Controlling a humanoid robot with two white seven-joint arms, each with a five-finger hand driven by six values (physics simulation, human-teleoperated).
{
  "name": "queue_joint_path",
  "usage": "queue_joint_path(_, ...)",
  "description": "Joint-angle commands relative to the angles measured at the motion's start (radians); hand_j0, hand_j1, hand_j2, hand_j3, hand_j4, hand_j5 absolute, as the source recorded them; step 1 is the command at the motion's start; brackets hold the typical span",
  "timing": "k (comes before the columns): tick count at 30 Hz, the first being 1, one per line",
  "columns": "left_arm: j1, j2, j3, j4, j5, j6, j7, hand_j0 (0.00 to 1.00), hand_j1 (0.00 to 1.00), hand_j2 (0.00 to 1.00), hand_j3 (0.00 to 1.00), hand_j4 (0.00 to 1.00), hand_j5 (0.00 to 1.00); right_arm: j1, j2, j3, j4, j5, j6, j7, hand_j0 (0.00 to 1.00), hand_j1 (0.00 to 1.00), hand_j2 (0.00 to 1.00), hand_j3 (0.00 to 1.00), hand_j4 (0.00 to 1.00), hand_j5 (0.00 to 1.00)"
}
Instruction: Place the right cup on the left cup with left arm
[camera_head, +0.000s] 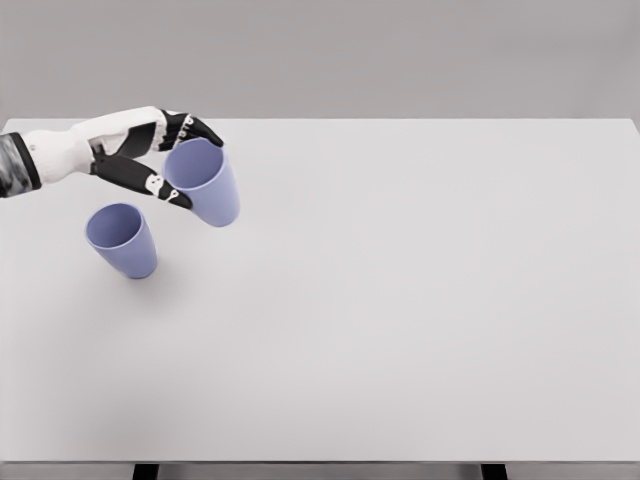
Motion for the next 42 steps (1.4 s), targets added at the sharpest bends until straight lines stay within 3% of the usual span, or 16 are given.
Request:
queue_joint_path(1, 0.0, 0.031, 0.001, -0.028, 0.018, -0.001, 0.0, 0.66, 0.66, 0.66, 0.66, 0.66, 0.66, 0.0, 0.0, 0.0, 0.0, 0.0, 0.0, 0.0, 1.0, 1.0, 1.0, 1.0, 1.0, 1.0)
queue_joint_path(2, 0.0, 0.054, 0.001, -0.036, 0.05, -0.001, 0.0, 0.66, 0.66, 0.66, 0.66, 0.66, 0.66, 0.0, 0.0, 0.0, 0.0, 0.0, 0.0, 0.0, 1.0, 1.0, 1.0, 1.0, 1.0, 1.0)
queue_joint_path(18, -0.003, 0.209, 0.021, -0.116, 0.135, -0.002, 0.0, 0.66, 0.66, 0.66, 0.66, 0.66, 0.66, 0.0, 0.0, 0.0, 0.0, 0.0, 0.0, 0.0, 1.0, 1.0, 1.0, 1.0, 1.0, 1.0)
queue_joint_path(42, 0.0, 0.306, 0.041, -0.104, 0.141, -0.002, 0.0, 0.66, 0.66, 0.66, 0.66, 0.66, 0.66, 0.0, 0.0, 0.0, 0.0, 0.0, 0.0, 0.0, 1.0, 1.0, 1.0, 1.0, 1.0, 1.0)
